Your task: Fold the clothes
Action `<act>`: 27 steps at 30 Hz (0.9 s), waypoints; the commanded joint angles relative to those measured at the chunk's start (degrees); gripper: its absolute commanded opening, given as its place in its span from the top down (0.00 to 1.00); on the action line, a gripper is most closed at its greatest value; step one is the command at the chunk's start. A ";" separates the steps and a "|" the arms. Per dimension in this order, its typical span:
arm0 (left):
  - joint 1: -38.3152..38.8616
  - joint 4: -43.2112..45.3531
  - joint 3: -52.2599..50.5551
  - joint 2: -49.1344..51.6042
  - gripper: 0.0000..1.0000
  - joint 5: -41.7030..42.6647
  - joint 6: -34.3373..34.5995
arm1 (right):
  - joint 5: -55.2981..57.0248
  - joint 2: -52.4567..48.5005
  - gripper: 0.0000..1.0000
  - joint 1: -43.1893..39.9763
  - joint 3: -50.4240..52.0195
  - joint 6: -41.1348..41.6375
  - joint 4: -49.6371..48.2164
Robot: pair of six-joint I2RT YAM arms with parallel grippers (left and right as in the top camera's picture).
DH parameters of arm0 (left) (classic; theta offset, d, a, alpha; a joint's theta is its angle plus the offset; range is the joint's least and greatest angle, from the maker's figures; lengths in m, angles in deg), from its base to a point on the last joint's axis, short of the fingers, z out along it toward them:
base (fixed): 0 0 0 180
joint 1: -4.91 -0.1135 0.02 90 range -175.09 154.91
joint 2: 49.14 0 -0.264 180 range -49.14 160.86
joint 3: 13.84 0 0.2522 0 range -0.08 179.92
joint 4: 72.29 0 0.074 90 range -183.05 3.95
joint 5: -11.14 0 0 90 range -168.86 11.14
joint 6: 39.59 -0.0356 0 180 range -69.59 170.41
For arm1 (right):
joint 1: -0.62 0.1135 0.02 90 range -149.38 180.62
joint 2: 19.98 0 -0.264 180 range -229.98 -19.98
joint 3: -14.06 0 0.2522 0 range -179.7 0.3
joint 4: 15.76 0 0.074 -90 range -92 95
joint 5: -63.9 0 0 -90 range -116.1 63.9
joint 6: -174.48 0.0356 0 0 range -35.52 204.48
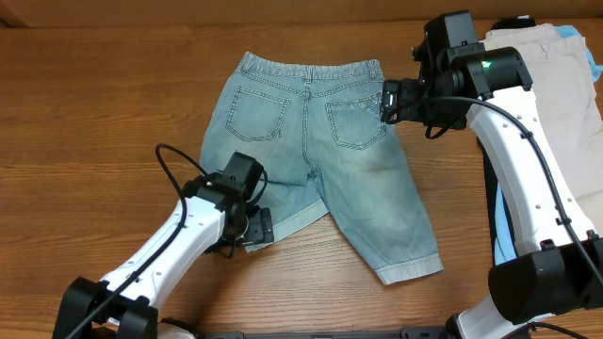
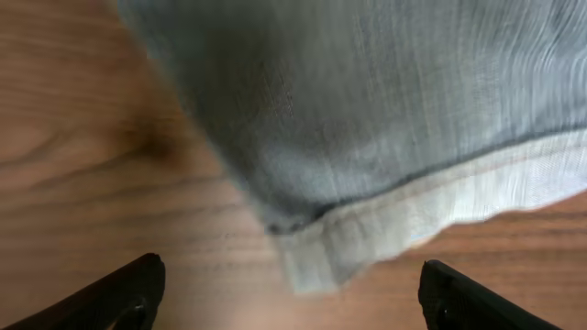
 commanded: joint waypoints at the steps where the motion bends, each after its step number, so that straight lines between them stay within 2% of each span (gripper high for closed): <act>1: 0.26 4.70 -3.74 -0.57 0.17 0.52 -0.07 | 0.90 1.64 0.00 0.39 -0.02 -0.37 -0.28; 2: 0.26 6.91 -5.33 -0.50 0.27 0.74 0.11 | 0.90 1.64 0.00 0.39 -0.02 -0.37 -0.28; 6: 0.24 9.55 -7.28 -0.50 0.42 0.70 0.24 | 0.92 1.64 0.00 0.39 -0.02 -0.37 -0.31; 8: 0.26 9.94 -7.28 -0.50 0.45 0.68 0.17 | 0.92 1.64 0.00 0.39 -0.02 -0.37 -0.37; 13: 0.26 9.68 -7.28 -0.50 0.71 0.63 0.13 | 0.92 1.64 0.00 0.39 -0.02 -0.37 -0.52; 14: 0.24 9.27 -7.26 -0.50 0.90 0.39 -0.02 | 0.92 1.64 0.00 0.39 -0.02 -0.39 -0.59; 15: 0.13 8.46 -7.19 -0.50 0.96 0.20 -0.07 | 0.92 1.64 0.00 0.39 -0.02 -0.37 -0.68; 18: -1.18 3.63 -6.10 -0.50 0.96 0.15 -0.09 | 0.94 1.64 0.00 0.39 -0.02 -0.39 -0.83; 24: -8.13 -15.87 -1.07 -0.50 0.96 -0.85 -1.66 | 0.90 1.64 0.00 0.39 -0.02 -0.37 -2.80; 27: -10.71 -18.91 -0.98 -0.50 0.92 5.22 -0.94 | 0.90 1.64 0.00 0.39 -0.02 -0.35 -4.00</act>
